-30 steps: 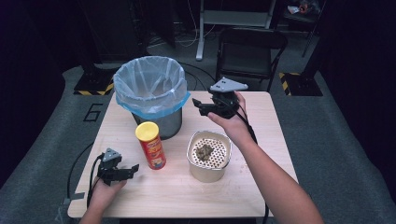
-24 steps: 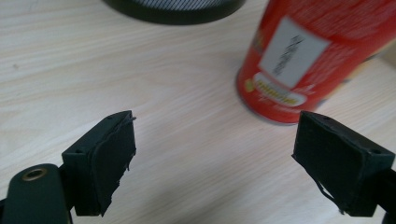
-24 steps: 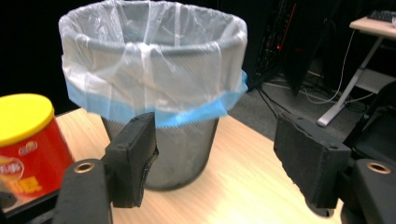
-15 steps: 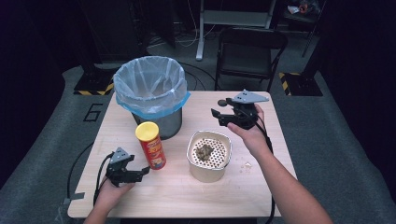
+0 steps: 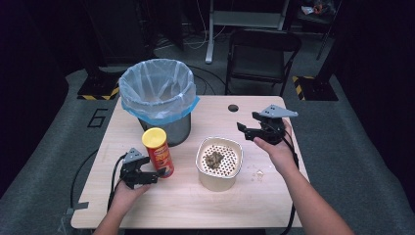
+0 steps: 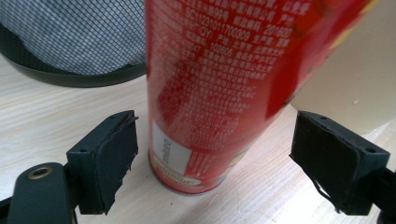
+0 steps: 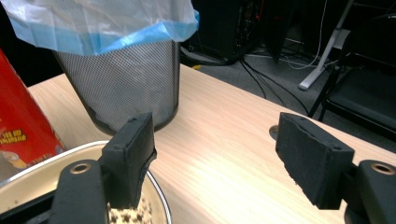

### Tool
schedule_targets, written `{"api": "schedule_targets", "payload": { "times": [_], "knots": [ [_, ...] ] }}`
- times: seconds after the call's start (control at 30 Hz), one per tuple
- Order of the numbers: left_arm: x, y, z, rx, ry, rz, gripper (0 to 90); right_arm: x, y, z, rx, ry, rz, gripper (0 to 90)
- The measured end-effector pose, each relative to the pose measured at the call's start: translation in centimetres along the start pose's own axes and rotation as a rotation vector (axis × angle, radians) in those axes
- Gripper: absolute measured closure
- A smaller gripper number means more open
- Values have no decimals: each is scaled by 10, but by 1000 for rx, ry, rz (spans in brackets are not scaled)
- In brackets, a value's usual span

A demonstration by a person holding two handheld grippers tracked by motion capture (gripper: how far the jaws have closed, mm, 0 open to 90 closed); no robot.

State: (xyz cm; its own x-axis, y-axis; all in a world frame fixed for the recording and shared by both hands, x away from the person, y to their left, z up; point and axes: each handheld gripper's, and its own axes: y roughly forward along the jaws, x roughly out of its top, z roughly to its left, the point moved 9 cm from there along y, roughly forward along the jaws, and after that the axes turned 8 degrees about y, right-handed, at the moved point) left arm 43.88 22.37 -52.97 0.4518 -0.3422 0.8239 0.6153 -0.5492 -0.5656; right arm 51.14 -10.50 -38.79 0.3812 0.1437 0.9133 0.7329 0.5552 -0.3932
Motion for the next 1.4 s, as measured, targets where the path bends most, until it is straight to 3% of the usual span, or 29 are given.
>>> {"api": "schedule_targets", "payload": {
  "times": [0.03, 0.2, 0.23, 0.43, 0.6, 0.9, 1.0, 1.27, 1.4],
  "knots": [
    [0, 3, 1, 5, 17, 7, 142, -3, -2, -3, -4, -3, 3, 279],
    [1, 8, 0, 19, 18, 5, 145, -14, -2, -9, -17, 7, 21, 279],
    [1, 11, 1, 41, 24, 1, 145, -20, -2, -12, -20, 13, 31, 279],
    [5, 15, 2, 72, 7, -29, 174, -35, -4, -20, -28, 37, 42, 279],
    [6, 16, 0, 94, 35, -43, 218, -51, -6, -27, -39, 52, 56, 279],
    [6, 19, 0, 109, 33, -53, 226, -88, -10, -48, -98, 85, 97, 279],
    [6, 18, 0, 119, 48, -46, 229, -93, -11, -50, -109, 89, 100, 279],
    [6, 15, -1, 139, 42, -42, 236, -113, -11, -52, -137, 107, 121, 280],
    [8, 11, -1, 142, 44, -65, 236, -124, -11, -51, -164, 106, 129, 280]
  ]
}}
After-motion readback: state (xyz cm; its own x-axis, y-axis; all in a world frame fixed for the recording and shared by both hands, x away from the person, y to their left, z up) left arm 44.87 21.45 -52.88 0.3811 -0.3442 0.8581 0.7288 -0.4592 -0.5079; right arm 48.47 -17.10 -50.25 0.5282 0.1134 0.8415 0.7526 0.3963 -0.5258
